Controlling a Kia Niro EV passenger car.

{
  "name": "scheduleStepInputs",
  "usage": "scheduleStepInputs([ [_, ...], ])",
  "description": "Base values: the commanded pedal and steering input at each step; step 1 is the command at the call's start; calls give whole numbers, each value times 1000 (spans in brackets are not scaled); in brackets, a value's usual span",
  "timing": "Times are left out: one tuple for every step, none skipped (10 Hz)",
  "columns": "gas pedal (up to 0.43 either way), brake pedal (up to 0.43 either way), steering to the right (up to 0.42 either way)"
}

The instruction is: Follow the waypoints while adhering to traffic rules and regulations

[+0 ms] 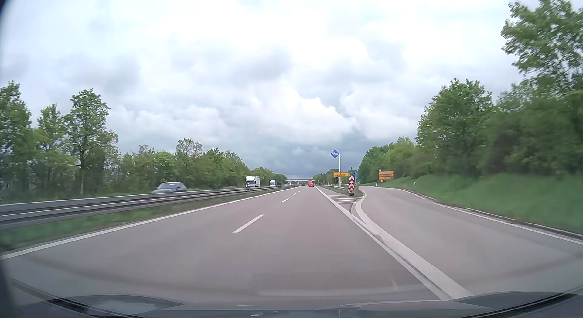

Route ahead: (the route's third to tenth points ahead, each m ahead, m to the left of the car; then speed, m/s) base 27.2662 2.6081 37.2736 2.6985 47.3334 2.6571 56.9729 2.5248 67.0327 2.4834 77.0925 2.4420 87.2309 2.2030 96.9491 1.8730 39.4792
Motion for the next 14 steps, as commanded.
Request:
scheduleStepInputs([
  [591, 12, -2],
  [591, 12, -3],
  [579, 12, -2],
  [579, 12, -1],
  [579, 12, -1],
  [579, 12, -1],
  [579, 12, -1],
  [571, 12, -1],
  [559, 12, -1],
  [559, 12, -1],
  [559, 12, -1],
  [551, 12, -1],
  [531, 12, -2],
  [500, 12, -3],
])
